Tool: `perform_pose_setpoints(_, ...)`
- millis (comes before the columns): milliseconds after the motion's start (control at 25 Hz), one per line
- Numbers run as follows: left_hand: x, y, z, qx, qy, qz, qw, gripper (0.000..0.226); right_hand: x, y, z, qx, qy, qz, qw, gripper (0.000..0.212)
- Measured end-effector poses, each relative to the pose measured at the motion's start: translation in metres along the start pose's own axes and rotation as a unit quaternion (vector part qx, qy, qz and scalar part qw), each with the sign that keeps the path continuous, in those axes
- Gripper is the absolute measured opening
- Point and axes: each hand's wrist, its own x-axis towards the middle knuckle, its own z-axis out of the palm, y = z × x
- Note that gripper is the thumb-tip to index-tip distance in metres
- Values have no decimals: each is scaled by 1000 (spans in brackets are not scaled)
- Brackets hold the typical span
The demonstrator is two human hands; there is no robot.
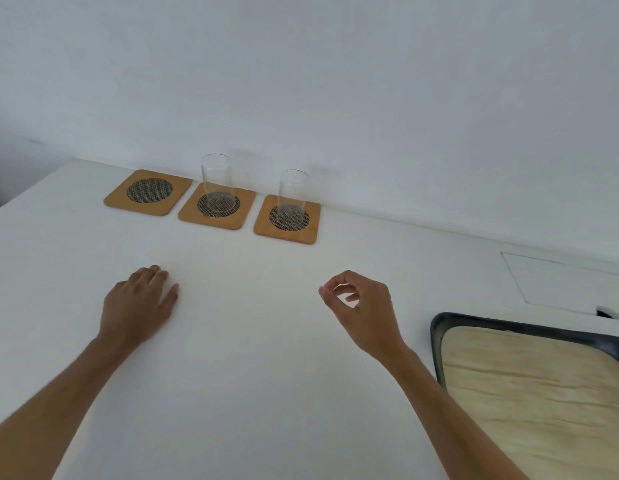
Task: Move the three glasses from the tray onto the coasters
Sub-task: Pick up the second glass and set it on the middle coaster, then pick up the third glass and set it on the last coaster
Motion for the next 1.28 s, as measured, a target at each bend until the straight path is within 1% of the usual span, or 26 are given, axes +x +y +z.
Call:
perform_pose_setpoints(80,-22,33,-4,-31,12,-30,999,27,-19,13,-26,-4,3,11,1000,13)
perform_pose_setpoints(160,-46,74,-9,-74,12,-62,995,25,-37,27,-53,-1,17,28,999,11)
perform_pose_setpoints(240,-66,117,-13,-120,22,-70,990,23,-52,40,-79,-4,27,36,999,10)
perform_pose_setpoints(360,-87,184,-25,-168,36,-38,984,17,-73,61,-121,-7,43,43,998,9)
perform_pose_setpoints(560,-106,280,-40,-221,31,29,974,13,-109,100,-192,-26,69,60,995,8)
perform_pose_setpoints(760,-126,353,-42,-265,24,51,963,12,-143,148,-264,-37,119,91,988,5)
perform_pose_setpoints(880,-141,391,-38,-284,5,72,956,11,-163,179,-304,-69,145,110,981,5)
perform_pose_setpoints(920,-146,403,-36,-288,-3,79,954,10,-169,189,-316,-89,158,115,977,7)
perform_pose_setpoints(1000,-154,428,-32,-300,-21,87,950,8,-181,209,-337,-145,192,120,963,18)
perform_pose_setpoints(1120,-164,461,-28,-309,-32,105,945,11,-195,234,-359,-234,246,151,928,36)
perform_pose_setpoints(1200,-171,482,-27,-312,-36,131,940,18,-203,246,-369,-269,262,173,911,44)
perform_pose_setpoints(1280,-175,501,-26,-318,-41,152,935,25,-208,256,-375,-301,257,184,900,52)
